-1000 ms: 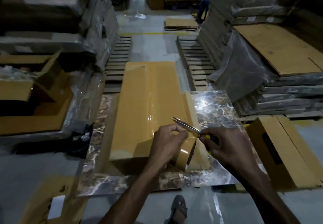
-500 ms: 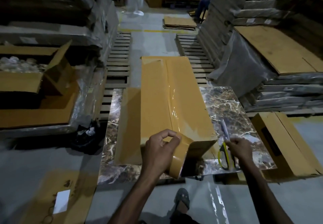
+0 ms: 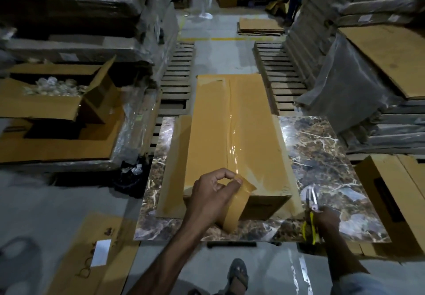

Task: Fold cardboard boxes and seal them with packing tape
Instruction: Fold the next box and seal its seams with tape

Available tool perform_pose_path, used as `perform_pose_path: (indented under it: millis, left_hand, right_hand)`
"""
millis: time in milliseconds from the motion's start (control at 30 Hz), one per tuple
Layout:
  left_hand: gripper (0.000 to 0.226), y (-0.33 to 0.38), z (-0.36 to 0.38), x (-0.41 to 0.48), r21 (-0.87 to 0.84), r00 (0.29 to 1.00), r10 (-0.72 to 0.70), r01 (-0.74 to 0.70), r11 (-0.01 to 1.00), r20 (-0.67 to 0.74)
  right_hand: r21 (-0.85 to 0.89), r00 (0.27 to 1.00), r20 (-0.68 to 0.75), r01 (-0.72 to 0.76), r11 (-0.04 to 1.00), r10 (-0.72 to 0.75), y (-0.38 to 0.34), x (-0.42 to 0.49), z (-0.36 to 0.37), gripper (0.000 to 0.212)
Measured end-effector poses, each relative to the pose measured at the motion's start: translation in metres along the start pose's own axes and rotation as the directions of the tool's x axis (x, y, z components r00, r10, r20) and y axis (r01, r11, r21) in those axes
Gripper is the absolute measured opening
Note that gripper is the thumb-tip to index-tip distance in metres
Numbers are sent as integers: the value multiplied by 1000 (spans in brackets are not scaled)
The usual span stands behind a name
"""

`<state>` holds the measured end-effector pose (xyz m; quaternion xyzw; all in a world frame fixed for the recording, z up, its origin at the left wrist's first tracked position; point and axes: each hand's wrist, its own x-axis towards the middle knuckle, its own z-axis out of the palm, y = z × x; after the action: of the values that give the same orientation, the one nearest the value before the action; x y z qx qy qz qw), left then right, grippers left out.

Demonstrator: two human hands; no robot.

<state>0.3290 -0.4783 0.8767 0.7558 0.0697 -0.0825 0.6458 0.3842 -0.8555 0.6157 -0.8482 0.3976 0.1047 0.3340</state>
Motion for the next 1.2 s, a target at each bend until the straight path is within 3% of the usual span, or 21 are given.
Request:
perform_pose_path:
  millis: [167,233,333,433,533,633,767,867,967,1067,1200]
  left_hand:
    - [25,4,20,15,36,1000,-14,14,999,-8]
    - [19,4,25,21,62,1000,-7,8,998,-15]
    - [13,5,33,26,103,1000,-4,5,995,-12]
    - [18,5,40,30,141,1000,20,-18,990,-8]
    - [22,7,46,30,185,997,76,-79,980,24]
    - [24,8,48,28,240,992,110,-121,963,58]
    - [35,7,46,22,293,981,177,-193,937,81]
    - [31,4,41,17,368,975,189,-218,904,114]
    - [23,-1,33,16,502,990,124,-144,853,72]
    - [47,-7,24,8,368,999,-41,27,930,32]
    - [111,-30,15,-13,220,977,-215,210,953,-2]
  right_hand:
    - [63,998,-60,36,997,-32,-17,-20,-18,44]
    - [199,984,-148,131,971,-102,-31,-36,-27,44]
    - [533,938,-276,330,779,-208,-71,-79,-49,29]
    - [705,905,-99,357,612,-413,-113,-142,-75,16]
    - [666,740,180,393,634,-648,-144,-191,-90,32]
    - [647,640,341,371,666,-688,-161,-216,-90,41]
    - [648,642,351,358,672,-681,-164,-227,-87,7]
    - [590,682,349,373,716,-643,-165,-233,-88,5]
    - [489,710,312,450,748,-631,-164,-242,-85,7]
    - [413,705,289,519,748,-648,-169,-247,-80,20]
    - [382,701,282,545,747,-655,-180,-252,-76,13]
